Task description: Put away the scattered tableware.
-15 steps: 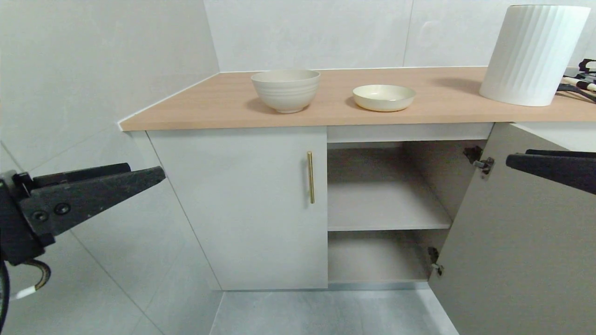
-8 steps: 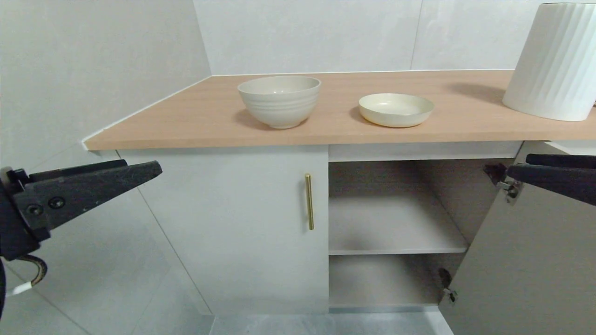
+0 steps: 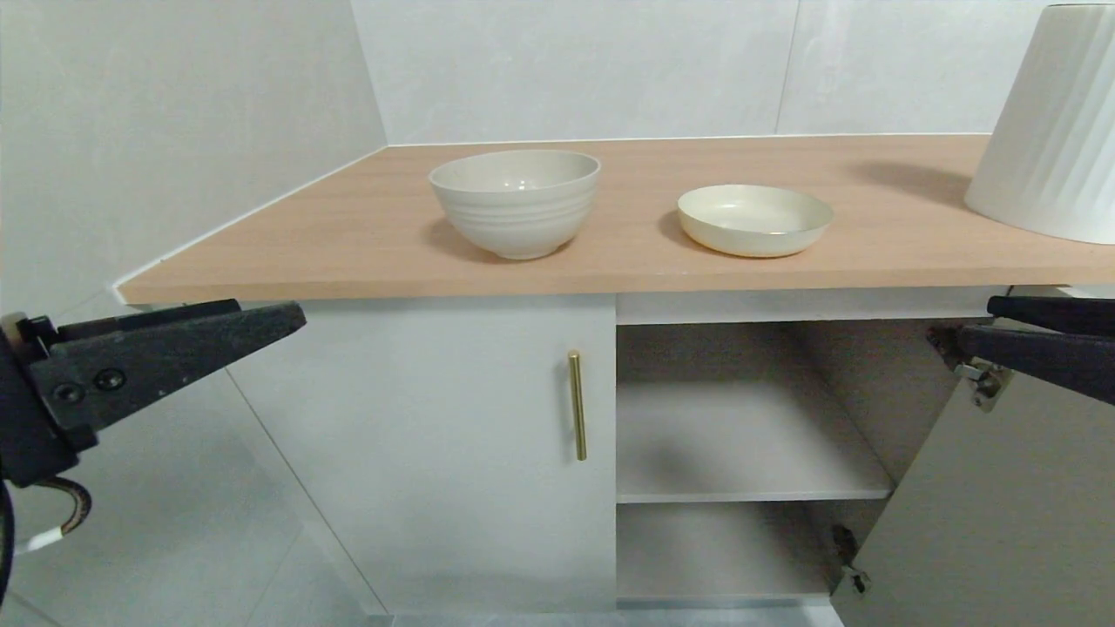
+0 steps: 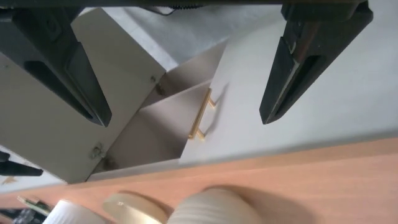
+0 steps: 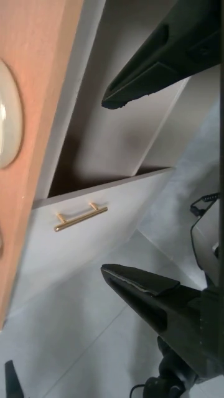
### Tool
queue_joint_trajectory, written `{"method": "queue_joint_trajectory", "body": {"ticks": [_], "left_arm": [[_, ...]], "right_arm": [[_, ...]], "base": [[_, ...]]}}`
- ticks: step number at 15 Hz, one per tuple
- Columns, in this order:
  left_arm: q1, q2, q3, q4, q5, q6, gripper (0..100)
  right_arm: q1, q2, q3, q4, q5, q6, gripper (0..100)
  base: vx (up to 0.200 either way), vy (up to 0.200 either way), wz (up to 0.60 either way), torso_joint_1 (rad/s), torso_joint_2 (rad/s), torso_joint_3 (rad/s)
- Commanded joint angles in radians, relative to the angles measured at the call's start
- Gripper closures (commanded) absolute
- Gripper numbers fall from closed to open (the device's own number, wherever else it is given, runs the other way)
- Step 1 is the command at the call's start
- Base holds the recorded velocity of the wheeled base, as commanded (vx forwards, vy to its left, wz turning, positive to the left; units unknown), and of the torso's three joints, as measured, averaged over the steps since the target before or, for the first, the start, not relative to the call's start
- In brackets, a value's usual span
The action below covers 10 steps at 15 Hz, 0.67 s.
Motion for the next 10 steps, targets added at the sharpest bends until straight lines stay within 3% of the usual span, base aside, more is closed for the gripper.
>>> {"method": "queue_joint_trajectory", "body": {"ticks": [1, 5, 10], "left_arm": [[0.0, 0.004, 0.0, -0.001, -0.001, -0.001, 0], [0.0, 0.006, 0.002, -0.001, -0.001, -0.001, 0], [0.0, 0.016, 0.008, -0.001, -0.001, 0.001, 0]], "right_arm": [[-0.002, -0.001, 0.003, -0.001, 0.001, 0.001, 0], [-0.002, -0.003, 0.004, -0.002, 0.001, -0.001, 0], [-0.002, -0.001, 0.004, -0.002, 0.001, -0.001, 0]], "base": [[0.0, 0.0, 0.0, 0.0, 0.0, 0.0], [0.0, 0.0, 0.0, 0.056, -0.2, -0.228], [0.0, 0.0, 0.0, 0.131, -0.49, -0.307]]}}
